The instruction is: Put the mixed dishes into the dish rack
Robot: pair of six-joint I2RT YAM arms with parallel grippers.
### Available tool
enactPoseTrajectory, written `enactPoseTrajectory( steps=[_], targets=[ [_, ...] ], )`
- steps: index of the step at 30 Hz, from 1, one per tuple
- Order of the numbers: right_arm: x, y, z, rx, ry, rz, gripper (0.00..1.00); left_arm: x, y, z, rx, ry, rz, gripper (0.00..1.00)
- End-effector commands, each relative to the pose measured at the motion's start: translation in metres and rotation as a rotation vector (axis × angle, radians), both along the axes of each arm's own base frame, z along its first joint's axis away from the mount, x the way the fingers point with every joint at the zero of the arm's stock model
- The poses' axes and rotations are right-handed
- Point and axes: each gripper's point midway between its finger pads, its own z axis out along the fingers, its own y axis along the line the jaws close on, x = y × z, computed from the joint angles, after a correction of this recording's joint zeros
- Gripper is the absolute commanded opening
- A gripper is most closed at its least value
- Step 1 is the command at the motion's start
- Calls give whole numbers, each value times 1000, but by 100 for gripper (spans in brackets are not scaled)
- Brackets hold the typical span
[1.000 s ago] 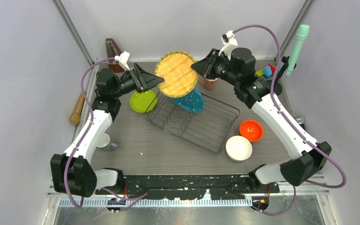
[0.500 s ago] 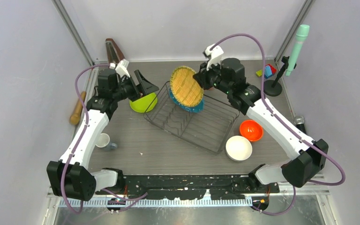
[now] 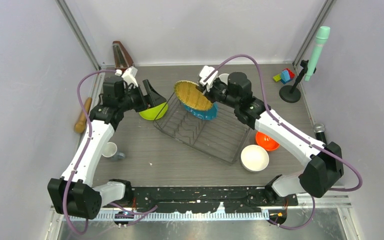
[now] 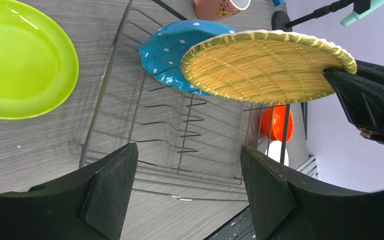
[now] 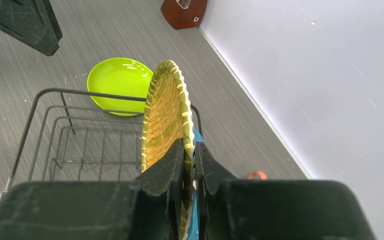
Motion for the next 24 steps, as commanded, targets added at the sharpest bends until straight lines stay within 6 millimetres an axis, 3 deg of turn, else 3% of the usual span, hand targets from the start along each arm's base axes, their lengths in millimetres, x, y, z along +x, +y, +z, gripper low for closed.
enactPoseTrajectory(
  steps=[1, 18, 24],
  targets=[
    [3, 13, 33, -4, -211, 66, 0, 1, 3, 8, 22, -40, -1, 77],
    [14, 15, -37, -84, -128, 26, 0, 10, 21, 0, 58, 4, 72, 77],
    [11, 12, -60, -106, -69, -88, 0, 17, 42, -18, 73, 82, 173, 78]
  ],
)
